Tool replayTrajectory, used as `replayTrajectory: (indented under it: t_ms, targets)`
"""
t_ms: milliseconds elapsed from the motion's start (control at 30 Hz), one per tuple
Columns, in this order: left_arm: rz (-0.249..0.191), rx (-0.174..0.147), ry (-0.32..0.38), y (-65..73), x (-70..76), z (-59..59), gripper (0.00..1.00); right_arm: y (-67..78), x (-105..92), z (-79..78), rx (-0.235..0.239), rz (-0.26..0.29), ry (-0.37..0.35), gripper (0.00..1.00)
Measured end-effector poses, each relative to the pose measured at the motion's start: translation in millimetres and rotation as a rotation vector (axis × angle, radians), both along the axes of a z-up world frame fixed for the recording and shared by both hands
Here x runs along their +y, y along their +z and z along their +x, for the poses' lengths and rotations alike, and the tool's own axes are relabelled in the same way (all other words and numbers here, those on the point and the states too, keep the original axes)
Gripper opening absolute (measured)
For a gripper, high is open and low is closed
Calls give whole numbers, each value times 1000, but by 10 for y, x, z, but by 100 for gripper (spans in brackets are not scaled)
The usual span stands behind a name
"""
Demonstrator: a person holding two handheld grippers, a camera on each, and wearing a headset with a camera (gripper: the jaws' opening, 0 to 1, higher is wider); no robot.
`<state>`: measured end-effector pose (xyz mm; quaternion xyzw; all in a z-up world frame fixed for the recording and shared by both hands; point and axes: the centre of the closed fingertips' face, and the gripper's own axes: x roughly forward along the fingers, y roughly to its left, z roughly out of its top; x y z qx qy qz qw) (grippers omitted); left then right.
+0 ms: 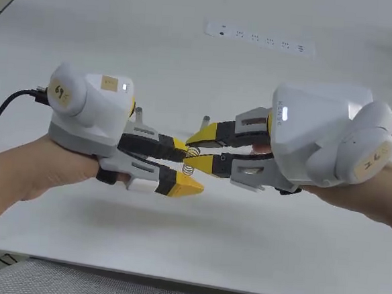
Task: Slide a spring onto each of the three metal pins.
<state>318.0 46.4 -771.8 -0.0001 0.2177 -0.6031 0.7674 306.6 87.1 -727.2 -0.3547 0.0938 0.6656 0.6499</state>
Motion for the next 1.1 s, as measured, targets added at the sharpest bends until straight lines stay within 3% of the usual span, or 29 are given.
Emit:
replayTrajectory:
  t_ms: [233,400,767,1100]
  targets:
    - [18,3,34,-27,92,30,39,-7,6,43,1,-1,-3,12]
    - [4,-29,59,1,161,60,47,-2,12,69,-2,1,-6,12]
    - [0,-39,110,4,301,83,60,-13,-11,135,-11,0,-26,12]
    - [10,-72,154,31,435,106,70,-23,-32,173,-23,-1,-45,12]
